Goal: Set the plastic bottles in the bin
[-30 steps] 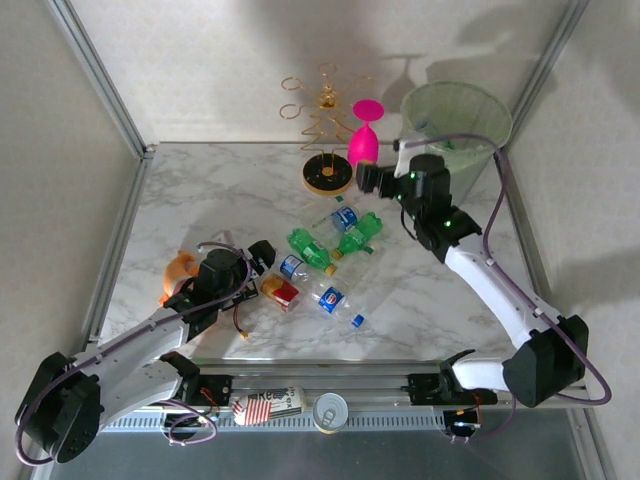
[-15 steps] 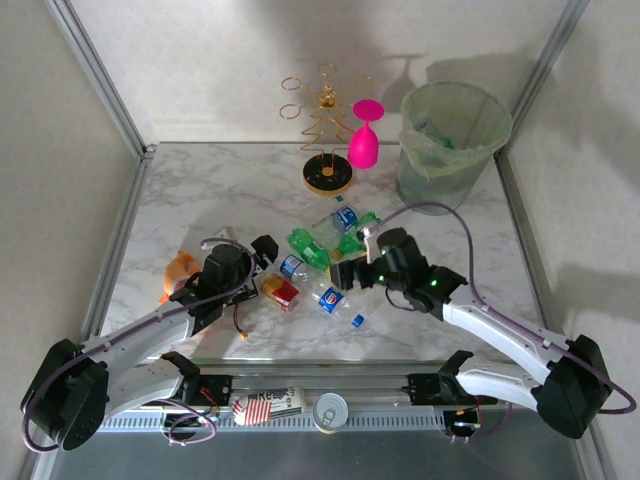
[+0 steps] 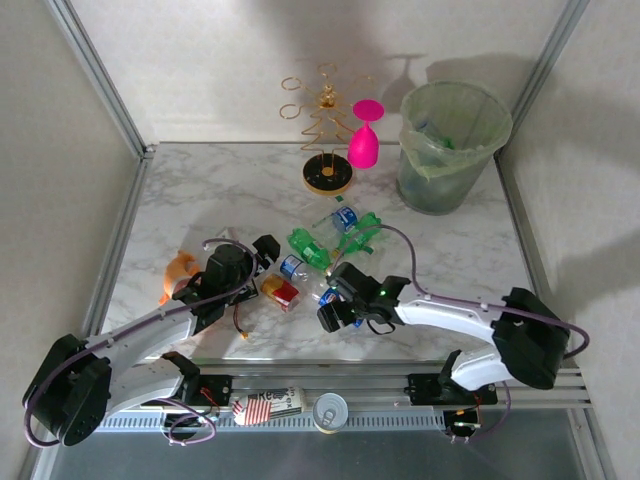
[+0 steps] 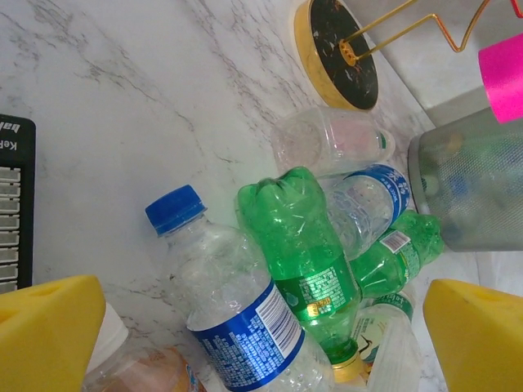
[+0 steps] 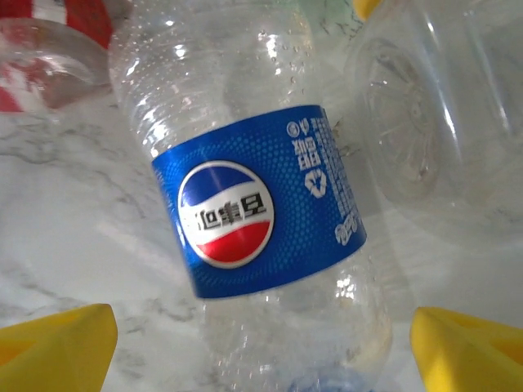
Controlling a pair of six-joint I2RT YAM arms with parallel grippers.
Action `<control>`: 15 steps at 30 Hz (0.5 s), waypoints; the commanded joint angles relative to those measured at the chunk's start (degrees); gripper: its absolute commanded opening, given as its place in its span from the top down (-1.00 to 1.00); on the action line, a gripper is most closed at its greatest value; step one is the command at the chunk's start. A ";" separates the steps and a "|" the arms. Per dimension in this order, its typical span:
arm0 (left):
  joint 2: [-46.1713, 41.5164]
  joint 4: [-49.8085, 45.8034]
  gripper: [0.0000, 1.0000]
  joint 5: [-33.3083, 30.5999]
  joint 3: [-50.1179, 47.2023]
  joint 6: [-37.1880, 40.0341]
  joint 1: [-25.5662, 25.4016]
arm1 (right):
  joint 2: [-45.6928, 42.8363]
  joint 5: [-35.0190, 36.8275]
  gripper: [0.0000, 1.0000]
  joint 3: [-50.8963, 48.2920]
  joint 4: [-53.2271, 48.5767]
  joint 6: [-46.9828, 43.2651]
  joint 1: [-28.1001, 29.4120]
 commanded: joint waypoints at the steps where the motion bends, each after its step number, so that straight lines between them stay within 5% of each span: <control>1: 0.59 1.22 -0.99 -0.28 1.20 -0.41 -0.44 | 3.35 6.25 -0.85 3.44 -3.40 -2.14 1.99; 15: -0.11 1.05 -0.99 -0.27 0.25 -0.28 -0.44 | 12.22 8.99 -0.70 6.77 -2.29 -5.60 3.65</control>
